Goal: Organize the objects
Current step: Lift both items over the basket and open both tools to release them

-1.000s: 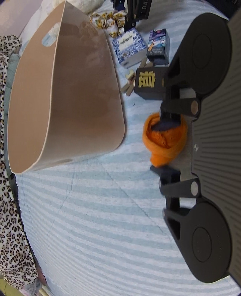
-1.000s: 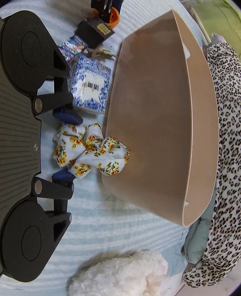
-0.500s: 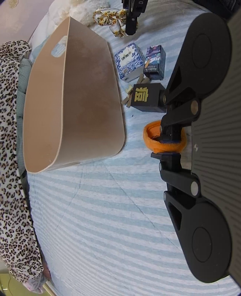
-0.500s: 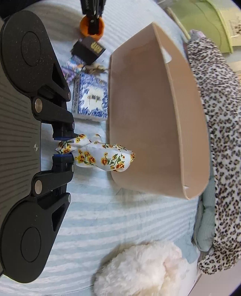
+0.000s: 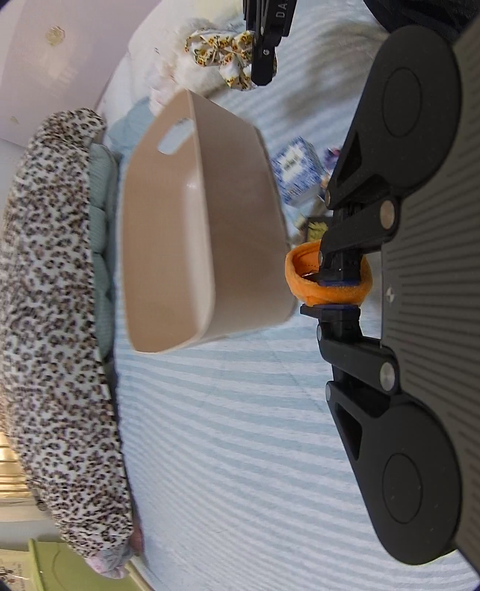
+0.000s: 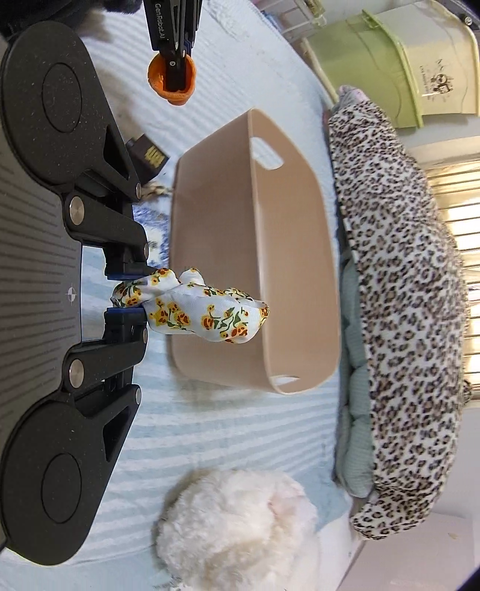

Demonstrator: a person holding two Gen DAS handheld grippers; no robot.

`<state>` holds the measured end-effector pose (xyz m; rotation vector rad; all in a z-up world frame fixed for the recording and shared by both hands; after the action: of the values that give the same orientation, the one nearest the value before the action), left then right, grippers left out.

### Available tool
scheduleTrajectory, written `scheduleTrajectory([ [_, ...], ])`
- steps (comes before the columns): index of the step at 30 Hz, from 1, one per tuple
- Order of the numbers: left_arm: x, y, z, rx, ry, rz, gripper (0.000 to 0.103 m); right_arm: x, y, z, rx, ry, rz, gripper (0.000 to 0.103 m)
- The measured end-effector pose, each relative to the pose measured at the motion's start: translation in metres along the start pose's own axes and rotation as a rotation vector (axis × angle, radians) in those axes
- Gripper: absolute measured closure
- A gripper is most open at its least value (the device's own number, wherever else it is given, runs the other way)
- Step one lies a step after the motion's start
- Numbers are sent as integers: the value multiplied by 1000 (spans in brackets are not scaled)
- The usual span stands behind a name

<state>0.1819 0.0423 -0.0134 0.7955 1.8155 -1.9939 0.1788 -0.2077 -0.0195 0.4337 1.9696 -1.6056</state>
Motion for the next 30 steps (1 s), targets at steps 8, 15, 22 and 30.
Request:
scheduleTrajectory([
  [8,-35,-31,12,19,20,121,94,-20,-28,2,12,23,109,91],
  [15,-72,-23,19,26,-1,150,94,-49,-37,0,10,19,184,91],
  [22,-104,11,28,-25,-11,135,94,-78,-26,-5,29,8,220,91],
  [30,-125,67,38,-78,-5,73,94,-95,14,-9,30,15,167,91],
])
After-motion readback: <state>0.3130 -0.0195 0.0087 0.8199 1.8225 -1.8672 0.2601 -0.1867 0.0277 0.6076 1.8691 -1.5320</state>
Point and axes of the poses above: each gripper's, at about its wrist camera, not at the fingertips, and y roughly the way its jaws point, z to its right, x to its underside, the point moved 3 cm from there along y, roughly the way its jaws point, and after that the axes turned 10 degrees about -z, right-handed, at the moved point
